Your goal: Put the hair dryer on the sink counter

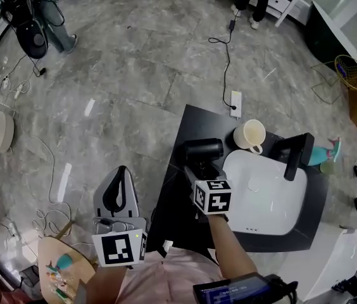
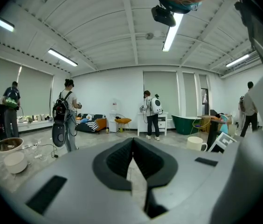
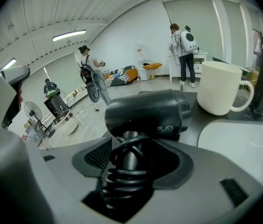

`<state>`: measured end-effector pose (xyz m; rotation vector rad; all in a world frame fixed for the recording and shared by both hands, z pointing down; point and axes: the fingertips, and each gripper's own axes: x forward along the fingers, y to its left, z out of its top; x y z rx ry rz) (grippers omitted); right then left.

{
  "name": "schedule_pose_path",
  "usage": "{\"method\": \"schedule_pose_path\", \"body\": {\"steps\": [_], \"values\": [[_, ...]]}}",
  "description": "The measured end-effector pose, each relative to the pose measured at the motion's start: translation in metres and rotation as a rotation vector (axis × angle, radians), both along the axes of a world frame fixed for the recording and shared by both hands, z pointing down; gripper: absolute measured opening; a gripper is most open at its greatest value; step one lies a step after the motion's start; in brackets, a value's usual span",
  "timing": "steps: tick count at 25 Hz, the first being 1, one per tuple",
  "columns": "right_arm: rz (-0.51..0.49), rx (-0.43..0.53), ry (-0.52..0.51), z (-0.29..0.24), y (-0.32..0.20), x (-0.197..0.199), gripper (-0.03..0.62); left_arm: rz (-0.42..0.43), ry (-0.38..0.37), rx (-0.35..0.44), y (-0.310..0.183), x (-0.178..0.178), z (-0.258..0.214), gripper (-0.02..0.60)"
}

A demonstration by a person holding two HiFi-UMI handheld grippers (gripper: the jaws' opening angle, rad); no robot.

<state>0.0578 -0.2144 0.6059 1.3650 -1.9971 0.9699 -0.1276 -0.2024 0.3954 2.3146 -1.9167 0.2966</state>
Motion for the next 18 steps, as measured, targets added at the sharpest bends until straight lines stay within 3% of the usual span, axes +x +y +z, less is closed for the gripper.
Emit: {"method": "schedule_pose_path", "body": {"steps": [3,9,13,16,18], "values": [[-0.011,-0.035,-0.022,-0.007,0.001,-0.004,0.348,-0.002,0.005,0.02,0.005,-0.002,-0.011,0.009],[0.032,0.045,-0.036,-0.049,0.01,0.006,0.356,0.018,0.026,0.073,0.015,0.005,-0.034,0.009],[0.041,0.203,-0.078,-0.115,0.016,0.003,0.339,0.06,0.055,0.148,0.016,0.019,-0.067,0.009],[0.047,0.379,-0.089,-0.181,0.021,0.003,0.29,0.095,0.075,0.199,0.019,0.034,-0.096,0.009],[0.061,0.513,-0.066,-0.227,0.025,0.007,0.214,0.116,0.089,0.226,0.021,0.044,-0.115,0.009]]}}
